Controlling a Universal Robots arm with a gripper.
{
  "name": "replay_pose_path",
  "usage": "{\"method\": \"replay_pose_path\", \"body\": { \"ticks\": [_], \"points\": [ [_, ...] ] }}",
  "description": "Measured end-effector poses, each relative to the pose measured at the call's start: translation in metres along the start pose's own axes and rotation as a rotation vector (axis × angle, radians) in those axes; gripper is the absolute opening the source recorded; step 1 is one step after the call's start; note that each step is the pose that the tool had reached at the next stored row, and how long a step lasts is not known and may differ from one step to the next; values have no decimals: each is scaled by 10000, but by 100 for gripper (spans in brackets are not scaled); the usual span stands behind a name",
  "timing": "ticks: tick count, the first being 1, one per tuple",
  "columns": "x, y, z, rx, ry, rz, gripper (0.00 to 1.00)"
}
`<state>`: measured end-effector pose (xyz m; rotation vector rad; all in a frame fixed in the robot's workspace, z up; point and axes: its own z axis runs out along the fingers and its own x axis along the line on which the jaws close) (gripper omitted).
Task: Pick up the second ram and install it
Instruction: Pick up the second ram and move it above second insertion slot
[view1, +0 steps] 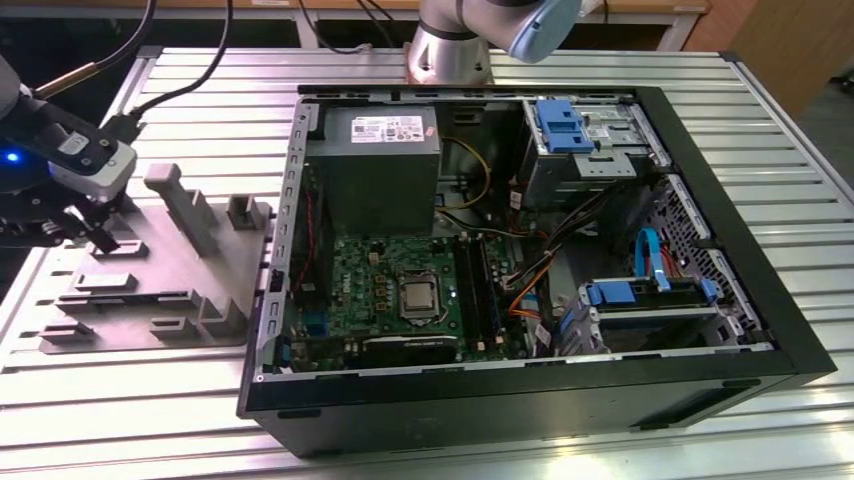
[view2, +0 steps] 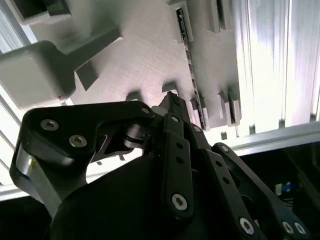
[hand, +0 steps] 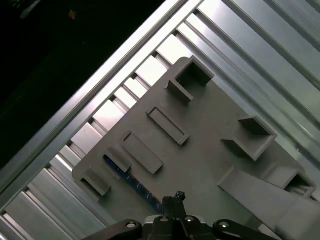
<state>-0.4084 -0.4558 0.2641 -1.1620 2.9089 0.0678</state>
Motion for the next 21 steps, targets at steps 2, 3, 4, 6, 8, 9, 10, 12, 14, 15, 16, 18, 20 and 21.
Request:
{"method": "replay_pose_path", "body": {
  "ticks": [2, 3, 4, 6, 8, 9, 10, 12, 14, 15, 16, 18, 20, 21],
  "points": [
    [0, -1, 12, -9, 15, -359, 10],
    [1, -1, 20, -13, 21, -557, 10],
    [1, -1, 26, -17, 28, -729, 10],
    [1, -2, 41, -26, 40, -1089, 10],
    [1, -2, 54, -35, 54, -1449, 10],
    [1, -2, 61, -39, 62, -1644, 10],
    [1, -3, 69, -44, 69, -1825, 10],
    [2, -3, 83, -52, 82, -2184, 10],
    [2, -4, 98, -60, 94, -2543, 10],
    [2, -4, 104, -65, 102, -2723, 10],
    [3, -4, 112, -69, 107, -2902, 10],
    [3, -5, 126, -78, 122, -3272, 10],
    [3, -6, 140, -87, 135, -3638, 10],
    [3, -6, 148, -91, 142, -3816, 10]
  ]
}}
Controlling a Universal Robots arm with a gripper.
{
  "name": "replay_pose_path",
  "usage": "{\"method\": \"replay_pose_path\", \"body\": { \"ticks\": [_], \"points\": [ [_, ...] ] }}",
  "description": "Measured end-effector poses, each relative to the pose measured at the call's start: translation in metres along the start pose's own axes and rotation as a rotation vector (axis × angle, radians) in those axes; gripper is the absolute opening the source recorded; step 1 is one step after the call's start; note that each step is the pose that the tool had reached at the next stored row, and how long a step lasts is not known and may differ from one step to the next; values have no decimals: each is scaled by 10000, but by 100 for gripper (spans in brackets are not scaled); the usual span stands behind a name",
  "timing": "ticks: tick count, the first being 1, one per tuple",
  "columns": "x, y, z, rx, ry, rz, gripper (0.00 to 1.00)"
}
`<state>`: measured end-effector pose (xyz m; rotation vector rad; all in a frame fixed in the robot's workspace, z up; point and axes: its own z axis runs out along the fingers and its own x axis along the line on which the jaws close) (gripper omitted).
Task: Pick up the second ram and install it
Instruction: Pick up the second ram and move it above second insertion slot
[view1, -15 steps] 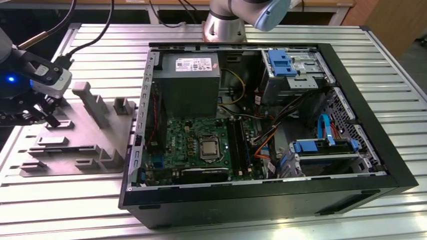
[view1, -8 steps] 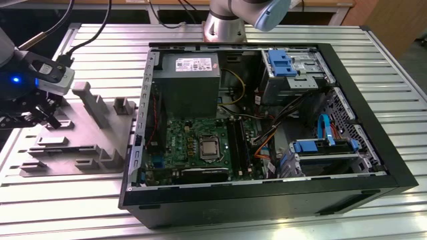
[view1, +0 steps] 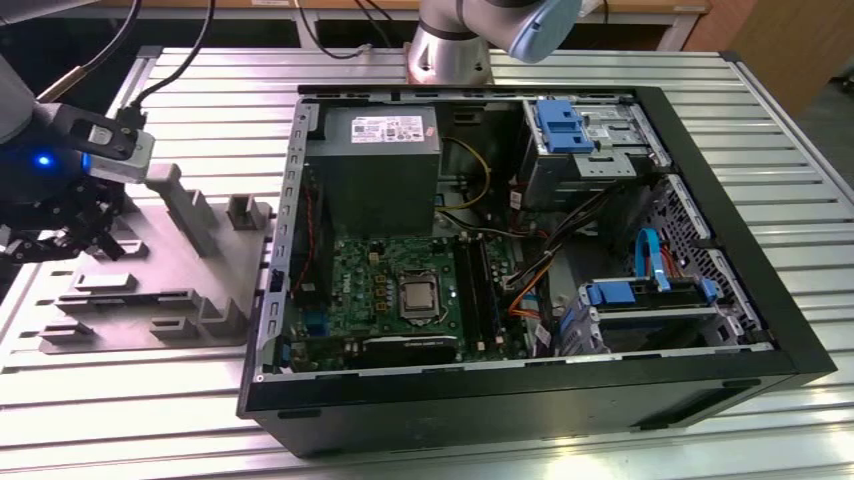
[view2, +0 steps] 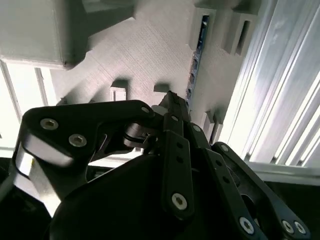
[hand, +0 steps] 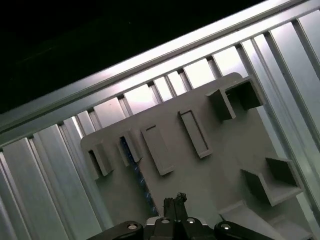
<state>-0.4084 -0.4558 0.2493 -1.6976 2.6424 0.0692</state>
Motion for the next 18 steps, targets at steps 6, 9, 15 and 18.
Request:
{"method": "replay_pose_path", "body": {
  "ticks": [6, 9, 15, 18],
  "points": [
    [1, -2, 44, -27, 40, -1090, 10],
    [2, -3, 65, -39, 60, -1629, 10],
    [3, -4, 105, -66, 101, -2723, 10],
    [3, -5, 124, -78, 121, -3273, 10]
  ]
}}
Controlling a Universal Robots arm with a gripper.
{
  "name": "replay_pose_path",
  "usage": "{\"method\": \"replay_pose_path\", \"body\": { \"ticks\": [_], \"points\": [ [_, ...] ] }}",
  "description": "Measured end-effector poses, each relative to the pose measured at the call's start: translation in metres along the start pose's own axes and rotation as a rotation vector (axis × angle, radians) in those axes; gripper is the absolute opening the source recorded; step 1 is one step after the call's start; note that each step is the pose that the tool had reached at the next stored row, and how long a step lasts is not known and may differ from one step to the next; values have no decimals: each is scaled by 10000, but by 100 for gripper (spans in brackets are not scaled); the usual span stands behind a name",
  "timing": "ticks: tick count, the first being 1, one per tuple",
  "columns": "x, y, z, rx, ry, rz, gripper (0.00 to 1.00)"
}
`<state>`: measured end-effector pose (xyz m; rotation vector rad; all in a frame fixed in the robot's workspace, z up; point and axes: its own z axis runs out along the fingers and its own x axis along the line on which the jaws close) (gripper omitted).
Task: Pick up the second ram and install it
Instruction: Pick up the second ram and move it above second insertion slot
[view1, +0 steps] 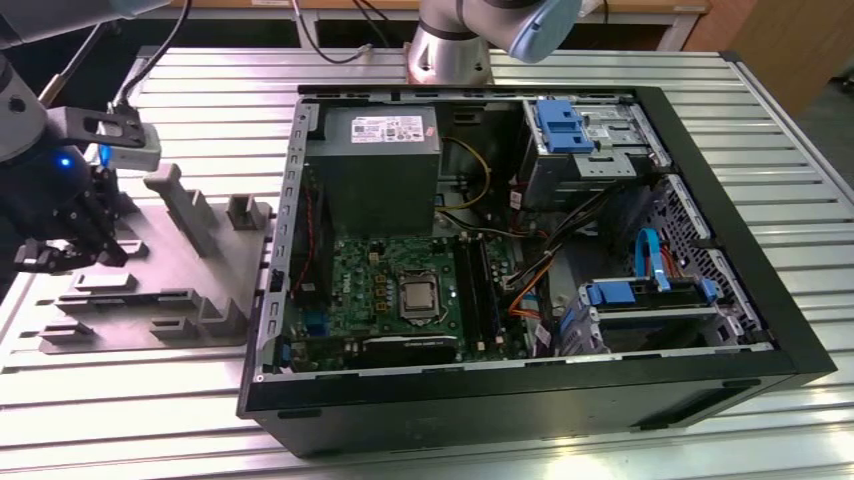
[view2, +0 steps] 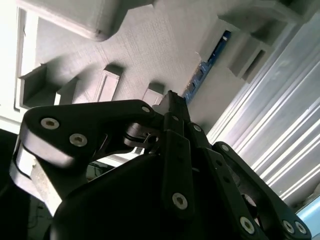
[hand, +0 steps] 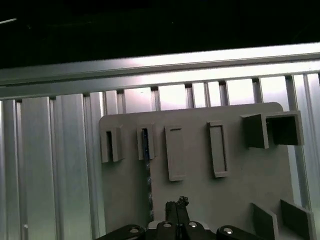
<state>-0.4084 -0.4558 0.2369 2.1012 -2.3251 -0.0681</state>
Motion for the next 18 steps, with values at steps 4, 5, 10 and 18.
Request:
{"method": "replay_pose_path", "body": {
  "ticks": [4, 5, 10, 18],
  "points": [
    [3, 1, 10, -14, 21, -520, 10],
    [9, 0, 11, -14, 23, -583, 10],
    [67, 4, 14, -20, 32, -820, 10],
    [184, 11, 57, -28, 41, -1126, 10]
  ]
}}
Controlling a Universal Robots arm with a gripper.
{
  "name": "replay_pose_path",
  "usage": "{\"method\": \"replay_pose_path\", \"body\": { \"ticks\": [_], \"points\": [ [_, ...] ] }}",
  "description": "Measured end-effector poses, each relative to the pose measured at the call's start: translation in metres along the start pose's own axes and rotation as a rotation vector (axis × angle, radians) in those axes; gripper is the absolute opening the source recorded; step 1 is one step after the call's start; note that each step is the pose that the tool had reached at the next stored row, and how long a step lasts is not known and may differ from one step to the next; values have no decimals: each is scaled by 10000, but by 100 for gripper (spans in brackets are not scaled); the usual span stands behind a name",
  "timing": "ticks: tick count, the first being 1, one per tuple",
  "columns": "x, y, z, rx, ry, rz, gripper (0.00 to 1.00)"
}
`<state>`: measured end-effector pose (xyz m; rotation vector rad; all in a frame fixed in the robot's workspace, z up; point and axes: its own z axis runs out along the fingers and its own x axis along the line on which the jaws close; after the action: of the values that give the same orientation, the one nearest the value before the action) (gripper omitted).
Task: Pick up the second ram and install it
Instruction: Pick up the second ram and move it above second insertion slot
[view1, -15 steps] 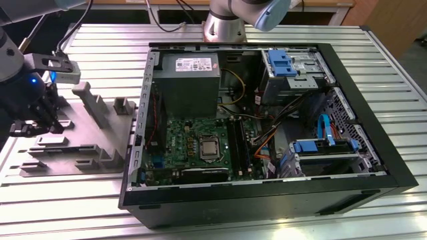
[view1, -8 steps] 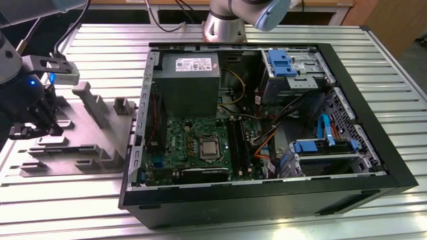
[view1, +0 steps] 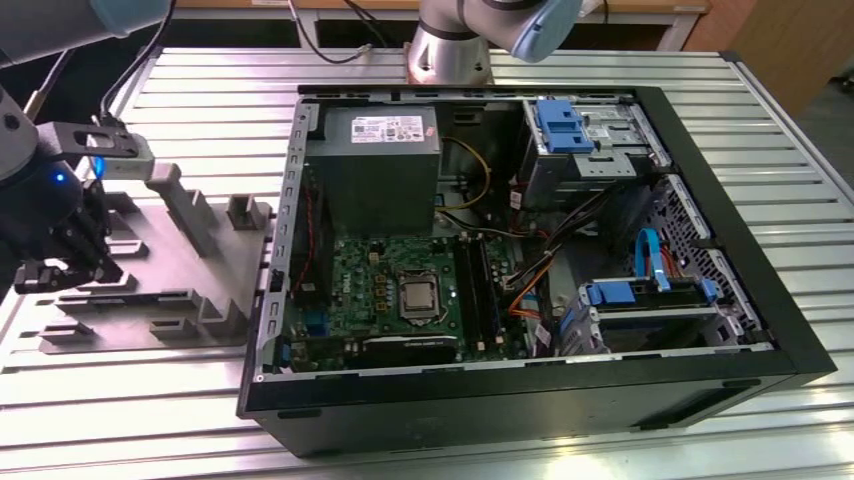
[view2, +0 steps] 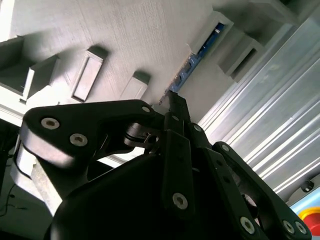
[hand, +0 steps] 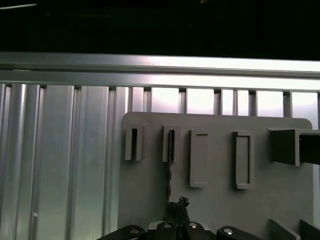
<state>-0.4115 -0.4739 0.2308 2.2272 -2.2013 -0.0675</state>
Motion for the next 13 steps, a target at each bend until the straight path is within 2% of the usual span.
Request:
{"method": "replay_pose_path", "body": {
  "ticks": [6, 13],
  "points": [
    [60, 16, 76, -1, 0, -210, 10],
    [66, 32, 140, -6, 6, -347, 10]
  ]
}}
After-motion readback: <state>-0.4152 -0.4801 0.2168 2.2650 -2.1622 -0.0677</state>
